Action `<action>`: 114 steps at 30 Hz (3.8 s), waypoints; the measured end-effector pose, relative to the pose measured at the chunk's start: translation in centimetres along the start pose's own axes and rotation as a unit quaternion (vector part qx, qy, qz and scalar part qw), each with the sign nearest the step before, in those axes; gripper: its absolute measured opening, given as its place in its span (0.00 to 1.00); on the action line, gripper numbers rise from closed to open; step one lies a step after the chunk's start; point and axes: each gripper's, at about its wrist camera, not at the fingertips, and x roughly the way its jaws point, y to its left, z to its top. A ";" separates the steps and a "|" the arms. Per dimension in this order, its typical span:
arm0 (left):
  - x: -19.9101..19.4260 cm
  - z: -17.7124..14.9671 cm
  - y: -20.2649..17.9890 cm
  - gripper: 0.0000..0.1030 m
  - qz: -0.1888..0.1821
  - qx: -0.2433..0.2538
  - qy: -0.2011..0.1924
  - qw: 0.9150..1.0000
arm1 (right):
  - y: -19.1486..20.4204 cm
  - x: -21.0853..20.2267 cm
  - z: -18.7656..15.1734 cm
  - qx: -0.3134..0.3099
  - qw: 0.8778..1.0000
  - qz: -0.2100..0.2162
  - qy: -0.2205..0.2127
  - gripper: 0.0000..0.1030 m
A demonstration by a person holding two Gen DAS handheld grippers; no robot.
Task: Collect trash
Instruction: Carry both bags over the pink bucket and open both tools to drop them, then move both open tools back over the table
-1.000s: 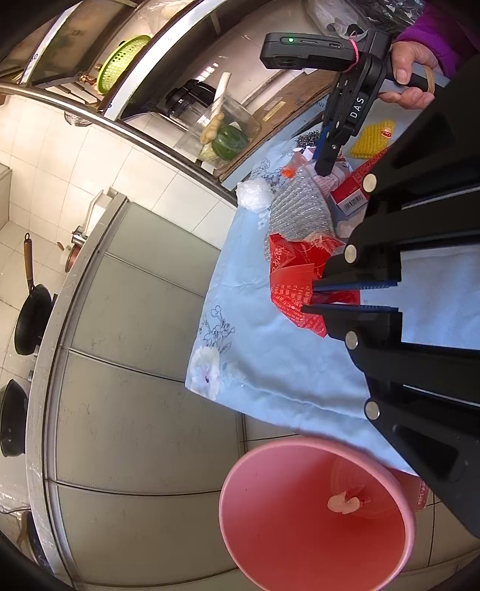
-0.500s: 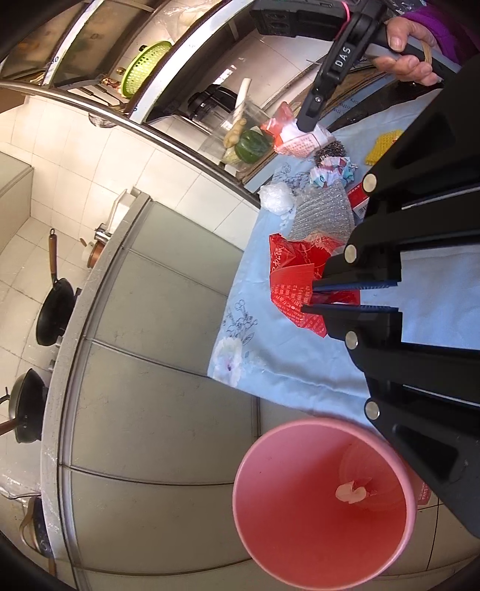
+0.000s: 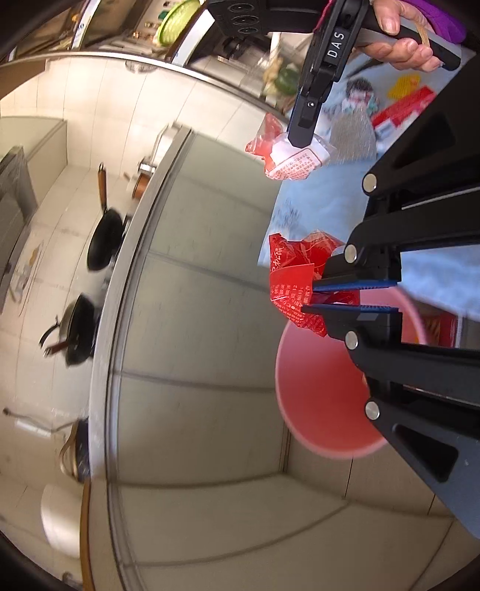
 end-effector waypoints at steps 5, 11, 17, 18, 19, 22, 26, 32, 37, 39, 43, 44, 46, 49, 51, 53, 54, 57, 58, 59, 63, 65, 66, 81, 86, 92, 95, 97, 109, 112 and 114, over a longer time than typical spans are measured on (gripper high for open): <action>-0.5 -0.2 3.4 0.05 0.052 -0.018 0.005 0.998 | 2.7 4.3 1.0 -0.013 0.999 0.030 0.019 0.03; 0.3 -1.7 5.5 0.05 0.085 -0.022 0.032 0.996 | 4.4 9.3 0.1 -0.009 0.997 0.038 0.064 0.03; 2.2 -2.9 6.1 0.05 0.094 -0.016 0.059 0.994 | 5.2 12.8 -1.7 -0.013 0.994 0.026 0.106 0.03; 2.4 -3.1 6.2 0.05 0.095 -0.014 0.062 0.993 | 5.4 13.2 -1.9 -0.017 0.993 0.024 0.111 0.03; 2.7 -3.3 6.1 0.05 0.096 -0.012 0.066 0.993 | 5.6 13.6 -2.0 -0.019 0.993 0.022 0.113 0.03; 3.4 -3.6 6.2 0.06 0.095 -0.015 0.074 0.993 | 5.7 14.3 -2.2 -0.019 0.993 0.016 0.119 0.04; 4.1 -3.9 6.2 0.06 0.097 -0.017 0.082 0.992 | 5.9 14.5 -2.5 -0.019 0.993 0.009 0.119 0.04; 4.7 -4.0 6.2 0.10 0.096 -0.025 0.087 0.991 | 5.7 14.4 -2.5 -0.010 0.993 0.003 0.119 0.04; 4.4 -4.0 6.4 0.21 0.099 -0.036 0.077 0.991 | 5.3 14.7 -2.4 -0.003 0.992 0.001 0.130 0.04; 4.2 -4.0 6.5 0.28 0.098 -0.039 0.074 0.992 | 5.3 14.8 -2.4 0.000 0.991 0.003 0.131 0.04; 3.9 -3.8 6.4 0.32 0.098 -0.037 0.070 0.992 | 5.2 14.7 -2.4 0.001 0.992 0.008 0.126 0.24; 3.9 -3.8 6.4 0.33 0.097 -0.037 0.070 0.992 | 5.2 14.6 -2.3 0.001 0.992 0.008 0.124 0.27; 3.8 -3.8 6.4 0.34 0.100 -0.037 0.068 0.992 | 5.2 14.4 -2.3 0.000 0.993 0.009 0.120 0.29; 3.6 -3.8 6.6 0.35 0.101 -0.041 0.068 0.992 | 5.2 14.2 -2.2 -0.001 0.993 0.010 0.116 0.30; 3.5 -3.8 6.6 0.37 0.101 -0.042 0.068 0.992 | 5.2 13.9 -2.3 -0.001 0.994 0.012 0.112 0.30; 3.3 -3.7 6.4 0.38 0.098 -0.043 0.067 0.992 | 5.1 13.5 -2.3 0.001 0.994 0.013 0.108 0.30; 3.2 -3.6 6.3 0.41 0.096 -0.042 0.066 0.992 | 5.0 13.2 -2.4 0.001 0.994 0.013 0.106 0.30; 2.8 -3.5 5.8 0.48 0.091 -0.040 0.063 0.993 | 4.9 12.4 -2.5 -0.005 0.995 0.011 0.099 0.34; 2.8 -3.4 5.6 0.49 0.089 -0.038 0.062 0.993 | 4.8 12.1 -2.5 -0.007 0.995 0.010 0.095 0.37; 2.7 -3.3 5.4 0.50 0.086 -0.037 0.061 0.994 | 4.7 11.8 -2.6 -0.008 0.996 0.009 0.091 0.40; 2.3 -2.8 4.3 0.52 0.076 -0.029 0.056 0.995 | 4.1 10.2 -2.5 -0.005 0.997 0.004 0.078 0.41; 2.1 -2.6 3.7 0.52 0.071 -0.024 0.053 0.996 | 3.7 9.6 -2.6 -0.002 0.997 0.003 0.073 0.41; 2.0 -2.4 3.4 0.52 0.069 -0.021 0.052 0.996 | 3.5 9.1 -2.6 -0.001 0.998 0.000 0.069 0.41; 2.4 -1.8 -2.6 0.52 0.013 0.020 0.043 0.999 | -0.2 1.0 -4.6 0.002 0.997 -0.073 0.008 0.41; 3.3 -2.1 -5.4 0.52 -0.016 0.040 0.053 0.998 | -2.5 -2.6 -6.4 0.022 0.994 -0.110 -0.004 0.41; 4.4 -2.4 -9.4 0.52 -0.060 0.075 0.064 0.993 | -7.0 -7.5 -8.8 0.072 0.985 -0.156 -0.018 0.41; 4.8 -2.9 -11.7 0.52 -0.090 0.099 0.075 0.988 | -9.0 -9.6 -10.2 0.090 0.978 -0.185 -0.020 0.41; 5.0 -3.5 -13.1 0.52 -0.111 0.115 0.085 0.983 | -10.7 -11.5 -11.7 0.106 0.972 -0.209 -0.018 0.41; 9.3 -9.1 -21.0 0.50 -0.216 0.151 0.233 0.936 | -14.5 -15.9 -18.3 0.182 0.959 -0.219 0.007 0.41; 9.4 -10.7 -23.7 0.48 -0.215 0.195 0.249 0.924 | -13.9 -15.8 -18.4 0.171 0.961 -0.217 0.009 0.41; 9.2 -11.6 -24.7 0.47 -0.222 0.212 0.259 0.916 | -13.9 -15.8 -18.6 0.173 0.962 -0.212 0.008 0.41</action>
